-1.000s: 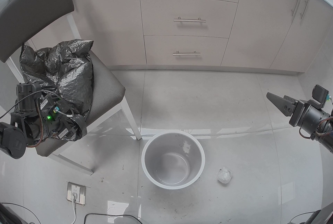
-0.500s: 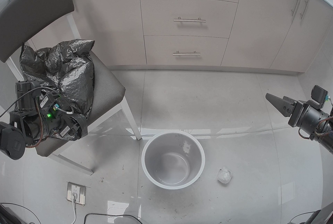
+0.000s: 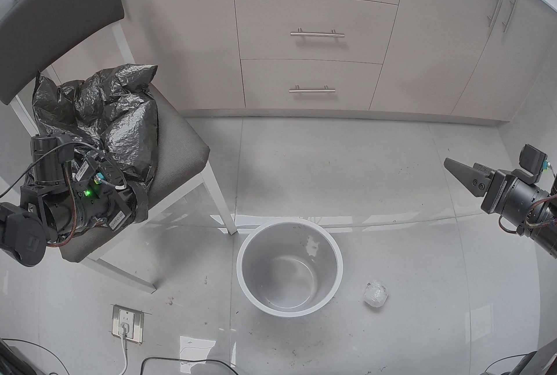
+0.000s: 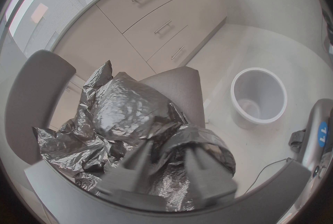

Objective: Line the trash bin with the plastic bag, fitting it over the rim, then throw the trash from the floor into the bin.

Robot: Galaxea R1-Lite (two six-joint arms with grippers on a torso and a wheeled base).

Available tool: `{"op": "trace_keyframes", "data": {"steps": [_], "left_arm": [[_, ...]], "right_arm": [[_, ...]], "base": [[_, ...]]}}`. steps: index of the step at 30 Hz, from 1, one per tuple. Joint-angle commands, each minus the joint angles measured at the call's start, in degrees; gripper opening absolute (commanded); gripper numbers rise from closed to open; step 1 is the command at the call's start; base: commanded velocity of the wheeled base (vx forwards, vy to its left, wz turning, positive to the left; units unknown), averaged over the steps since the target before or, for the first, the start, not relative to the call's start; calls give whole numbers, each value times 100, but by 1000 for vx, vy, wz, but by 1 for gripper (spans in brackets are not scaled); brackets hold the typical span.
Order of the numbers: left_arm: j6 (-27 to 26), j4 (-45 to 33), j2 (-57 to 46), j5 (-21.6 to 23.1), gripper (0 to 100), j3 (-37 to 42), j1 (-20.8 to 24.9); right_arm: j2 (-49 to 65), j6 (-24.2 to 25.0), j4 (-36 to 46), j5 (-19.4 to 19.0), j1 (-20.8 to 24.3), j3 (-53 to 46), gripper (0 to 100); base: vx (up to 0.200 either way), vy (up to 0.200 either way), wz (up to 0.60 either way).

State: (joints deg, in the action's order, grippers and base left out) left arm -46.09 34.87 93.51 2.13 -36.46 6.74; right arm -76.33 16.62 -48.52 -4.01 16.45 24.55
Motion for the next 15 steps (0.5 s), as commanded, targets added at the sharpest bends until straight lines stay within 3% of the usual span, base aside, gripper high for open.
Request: {"op": "trace_keyframes", "data": {"steps": [1,6,7,8,9,12,14,15], "left_arm": [[663,-6,114,340,0,-142,117],[1955,3,97,376,0,-159,266],[1955,3,97,376,0,-159,266],[2588,29,-17,384,0,-203,363],[2702,38,-35,393,0,-212,381],[4759,214,-281,674,0,-757,486],[6455,152,-387,710,0,-1390,495],[7571,73,-422,718,0,-1794,477]], "right_arm": [[-181,0,-70,-3,-150,-3,100],[-225,-9,-378,-3,-256,-56,100],[-225,-9,-378,-3,-256,-56,100],[-216,-27,-378,-3,-229,-82,100],[-216,-27,-378,-3,-221,-82,100],[-225,-27,-378,-3,-203,-82,100],[-234,-9,-378,-3,-203,-91,100],[-242,-9,-378,-3,-203,-100,100]], "base": [[0,0,0],[0,0,0],[0,0,0],[0,0,0],[0,0,0],[0,0,0],[0,0,0],[0,0,0]]}}
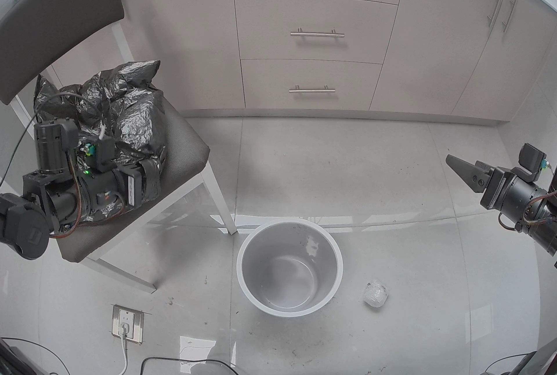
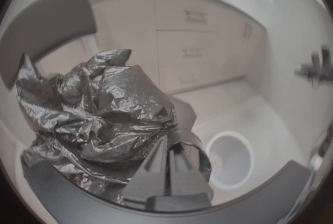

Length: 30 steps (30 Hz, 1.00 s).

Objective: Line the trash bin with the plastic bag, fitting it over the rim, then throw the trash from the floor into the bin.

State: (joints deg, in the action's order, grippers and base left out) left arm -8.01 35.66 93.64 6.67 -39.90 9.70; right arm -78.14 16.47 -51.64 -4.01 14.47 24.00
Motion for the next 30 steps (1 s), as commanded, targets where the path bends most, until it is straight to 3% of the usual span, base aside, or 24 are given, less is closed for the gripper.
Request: {"op": "trace_keyframes", "data": {"steps": [1,2,3,4,5,7,8,10,11,12,13,15,17,18,19,20,21,25,30], "left_arm": [[4703,-156,-425,274,0,-1828,137],[4703,-156,-425,274,0,-1828,137],[5943,-621,-416,361,0,-2382,-21],[6962,-1333,-425,731,0,-2839,-285],[7797,-2054,-451,1443,0,-3191,-540],[8737,-2748,-478,2822,0,-3419,-865],[9063,-2819,-487,3613,0,-3393,-979],[9142,-2801,-495,5028,0,-3191,-1006],[9124,-2757,-513,5565,0,-3032,-970],[9124,-2757,-513,5565,0,-3032,-970],[9115,-2537,-575,6083,0,-2848,-777],[9124,-2142,-636,6039,0,-2716,-338],[9133,-1861,-654,5688,0,-2672,23],[9133,-1650,-662,5231,0,-2698,410],[9133,-1650,-662,5231,0,-2698,410],[9133,-1500,-698,4914,0,-2760,954],[9124,-1492,-706,4853,0,-2830,1148],[9124,-1492,-724,4387,0,-3068,1640],[9115,-1492,-689,3780,0,-3076,1789]], "right_arm": [[-70,5,-66,-12,-6,-62,100],[-70,5,-66,-12,-6,-62,100],[-114,5,-66,-12,-6,-71,100],[-158,-21,-66,-12,3,-80,100],[-193,-30,-66,-12,12,-89,100],[-245,-39,-74,-12,30,-115,100],[-281,-39,-74,-12,47,-115,100],[-342,-65,-66,-12,56,-133,100],[-368,-82,-66,-12,65,-133,100],[-368,-82,-66,-12,65,-133,100],[-439,-126,-66,-3,73,-142,100],[-509,-153,-66,6,73,-133,100],[-553,-144,-66,6,109,-142,100],[-571,-126,-66,6,188,-150,100],[-571,-126,-66,6,188,-150,100],[-588,-118,-66,14,276,-159,100],[-579,-118,-74,14,320,-177,100],[-553,-135,-74,14,487,-256,100],[-579,-118,-74,23,654,-282,100]], "base": [[0,0,0],[0,0,0],[0,0,0],[0,0,0],[0,0,0],[0,0,0],[0,0,0],[0,0,0],[0,0,0],[0,0,0],[0,0,0],[0,0,0],[0,0,0],[0,0,0],[0,0,0],[0,0,0],[0,0,0],[0,0,0],[0,0,0]]}}
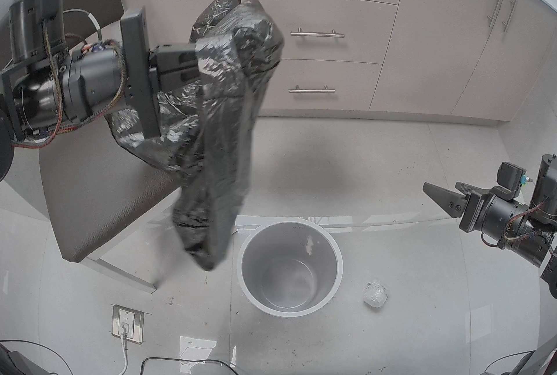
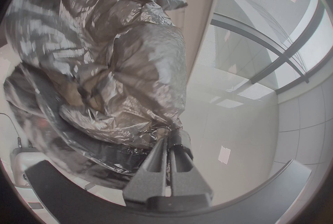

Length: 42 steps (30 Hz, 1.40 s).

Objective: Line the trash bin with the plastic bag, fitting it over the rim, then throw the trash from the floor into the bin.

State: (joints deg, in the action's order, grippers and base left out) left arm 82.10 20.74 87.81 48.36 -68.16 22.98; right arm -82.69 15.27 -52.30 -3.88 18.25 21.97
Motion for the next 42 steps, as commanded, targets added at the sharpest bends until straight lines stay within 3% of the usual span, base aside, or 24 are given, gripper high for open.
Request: {"op": "trace_keyframes", "data": {"steps": [1,3,5,6,8,11,15,18,23,28,35,39,42], "left_arm": [[-1,-17,-71,-942,0,-295,576],[-379,-122,8,-1479,0,-347,769],[-441,-149,17,-1540,0,-356,796],[-977,-483,140,-2041,0,-453,1059],[-1162,-606,166,-2234,0,-506,1139],[-1654,-913,263,-3192,0,-681,1543],[-1698,-905,166,-3315,0,-708,1771],[-1706,-913,158,-3474,0,-778,1771],[-2163,-922,342,-4449,0,-778,2009],[-2234,-887,325,-4581,0,-769,2220],[-2260,-870,377,-5003,0,-752,2237],[-2260,-870,360,-5003,0,-743,2237],[-2269,-870,342,-5012,0,-734,2237]], "right_arm": [[-142,-7,-9,10,399,-140,100],[-177,-33,-9,19,539,-210,100],[-186,-42,-9,19,557,-210,100],[-186,-42,-9,36,724,-228,100],[-186,-42,-9,36,759,-228,100],[-186,-42,-9,45,1005,-228,100],[-221,-271,-9,80,1365,-325,100],[-415,-552,-9,388,1673,-395,100],[-837,-596,-9,625,2253,-369,100],[-1408,-587,-184,862,2701,-131,100],[-2691,-719,-1257,1732,3194,501,100],[-3174,-780,-1353,2128,3229,862,100],[-3508,-728,-1371,2726,3211,1231,100]], "base": [[0,0,0],[0,0,0],[0,0,0],[0,0,0],[0,0,0],[0,0,0],[0,0,0],[0,0,0],[0,0,0],[0,0,0],[0,0,0],[0,0,0],[0,0,0]]}}
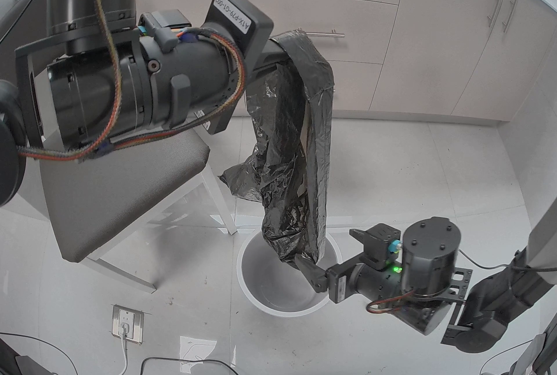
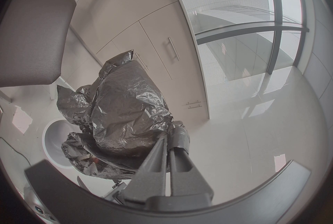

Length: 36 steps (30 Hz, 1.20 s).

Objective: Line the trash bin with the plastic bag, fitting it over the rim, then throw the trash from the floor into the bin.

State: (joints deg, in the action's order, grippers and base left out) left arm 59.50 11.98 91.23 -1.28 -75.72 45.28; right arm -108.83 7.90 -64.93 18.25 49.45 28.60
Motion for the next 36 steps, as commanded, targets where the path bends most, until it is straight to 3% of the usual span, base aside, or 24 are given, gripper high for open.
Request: {"op": "trace_keyframes", "data": {"steps": [1,10,26,33,34,36], "left_arm": [[-9,6,0,-48,0,22,8],[0,6,-18,-48,0,39,25],[-9,15,35,-48,0,39,25],[0,15,52,-48,0,39,25],[0,15,52,-48,0,39,25],[0,15,61,-39,0,39,25]], "right_arm": [[-895,10,-108,513,92,568,100],[-1703,-34,-802,1682,39,1280,100],[-1809,-43,-873,2280,-163,1183,100],[-1800,-113,-1453,2359,-172,788,100],[-1800,-113,-1453,2359,-172,788,0],[-1818,-122,-1576,2359,-225,735,0]], "base": [[0,0,0],[0,0,0],[0,0,0],[0,0,0],[0,0,0],[0,0,0]]}}
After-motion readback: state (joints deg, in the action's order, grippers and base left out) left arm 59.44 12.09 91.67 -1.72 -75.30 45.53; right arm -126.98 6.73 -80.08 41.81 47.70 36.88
